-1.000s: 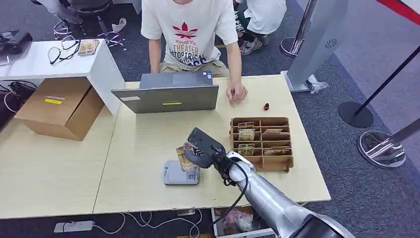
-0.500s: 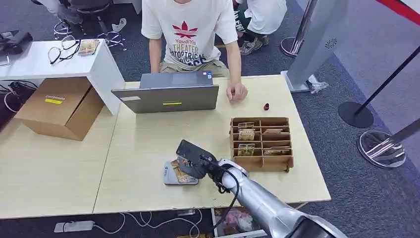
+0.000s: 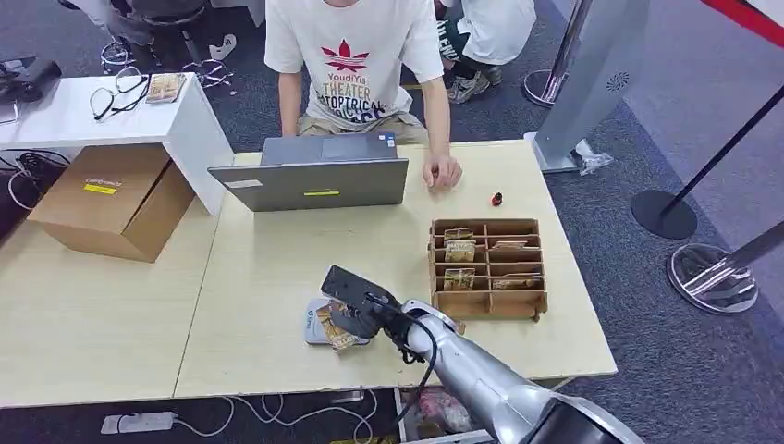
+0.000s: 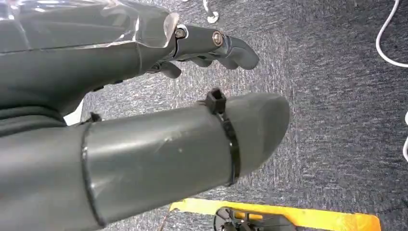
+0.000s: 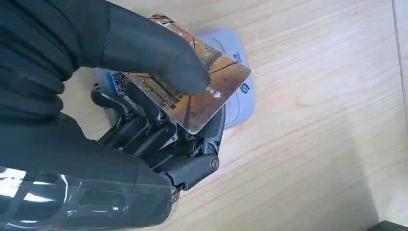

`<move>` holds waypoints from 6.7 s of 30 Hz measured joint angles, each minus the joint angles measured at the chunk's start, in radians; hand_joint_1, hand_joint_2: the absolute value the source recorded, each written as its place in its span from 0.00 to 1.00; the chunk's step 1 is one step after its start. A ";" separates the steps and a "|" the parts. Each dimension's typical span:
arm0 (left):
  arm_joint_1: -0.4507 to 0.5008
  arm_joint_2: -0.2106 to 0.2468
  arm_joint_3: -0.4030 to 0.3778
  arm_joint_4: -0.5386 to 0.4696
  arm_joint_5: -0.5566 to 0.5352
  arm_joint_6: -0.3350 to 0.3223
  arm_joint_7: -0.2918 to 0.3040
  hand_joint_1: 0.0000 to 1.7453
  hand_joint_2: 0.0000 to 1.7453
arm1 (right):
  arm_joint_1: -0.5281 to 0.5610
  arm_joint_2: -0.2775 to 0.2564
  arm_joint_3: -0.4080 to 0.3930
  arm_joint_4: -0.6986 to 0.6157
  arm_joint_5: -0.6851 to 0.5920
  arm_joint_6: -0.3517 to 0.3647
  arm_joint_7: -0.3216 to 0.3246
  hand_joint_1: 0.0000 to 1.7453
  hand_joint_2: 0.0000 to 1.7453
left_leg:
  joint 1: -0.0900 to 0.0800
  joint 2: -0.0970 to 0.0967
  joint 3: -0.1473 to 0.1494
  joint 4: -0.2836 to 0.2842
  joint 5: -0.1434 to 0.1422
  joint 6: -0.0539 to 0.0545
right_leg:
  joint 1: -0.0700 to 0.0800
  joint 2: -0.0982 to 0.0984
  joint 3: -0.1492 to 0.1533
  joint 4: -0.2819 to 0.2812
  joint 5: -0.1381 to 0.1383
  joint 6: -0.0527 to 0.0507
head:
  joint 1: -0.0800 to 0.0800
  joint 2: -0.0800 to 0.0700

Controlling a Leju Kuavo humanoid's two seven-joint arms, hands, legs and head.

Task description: Pass the card to the sensor for recognition and then transmit it.

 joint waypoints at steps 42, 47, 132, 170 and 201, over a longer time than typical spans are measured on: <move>0.001 0.000 -0.010 0.000 0.022 0.005 -0.008 0.00 0.00 | 0.000 -0.082 -0.134 -0.285 -0.057 -0.154 -0.110 1.00 1.00 | 0.000 0.000 0.000 0.000 0.000 0.000 | 0.000 0.000 0.000 0.000 0.000 0.000 | 0.000 0.000; 0.002 0.000 -0.010 0.000 0.029 0.005 -0.009 0.00 0.00 | 0.025 -0.105 -0.183 -0.414 -0.016 -0.235 -0.116 1.00 1.00 | 0.000 0.000 0.000 0.000 0.000 0.000 | 0.000 0.000 -0.001 0.000 0.000 0.000 | 0.000 0.000; 0.032 0.015 -0.048 0.000 0.094 0.032 -0.041 0.00 0.00 | 0.159 -0.271 -0.374 -0.903 0.495 -0.494 -0.078 0.30 1.00 | 0.000 -0.001 -0.001 0.000 0.000 0.000 | 0.000 -0.001 -0.001 0.000 0.000 0.000 | 0.000 0.000; 0.048 0.010 -0.017 0.000 0.104 0.043 -0.042 0.00 0.00 | 0.815 -0.500 -0.570 -1.236 0.937 -0.723 0.108 0.50 1.00 | -0.001 -0.003 -0.002 0.000 -0.002 0.003 | -0.001 -0.003 0.000 -0.001 -0.002 0.003 | 0.000 0.000; 0.041 0.010 -0.015 0.000 0.088 0.028 -0.040 0.00 0.00 | 0.722 -0.460 -0.522 -1.100 0.855 -0.601 0.069 0.52 1.00 | -0.001 -0.003 -0.002 0.000 -0.002 0.003 | -0.001 -0.003 0.000 -0.001 -0.002 0.003 | 0.000 0.000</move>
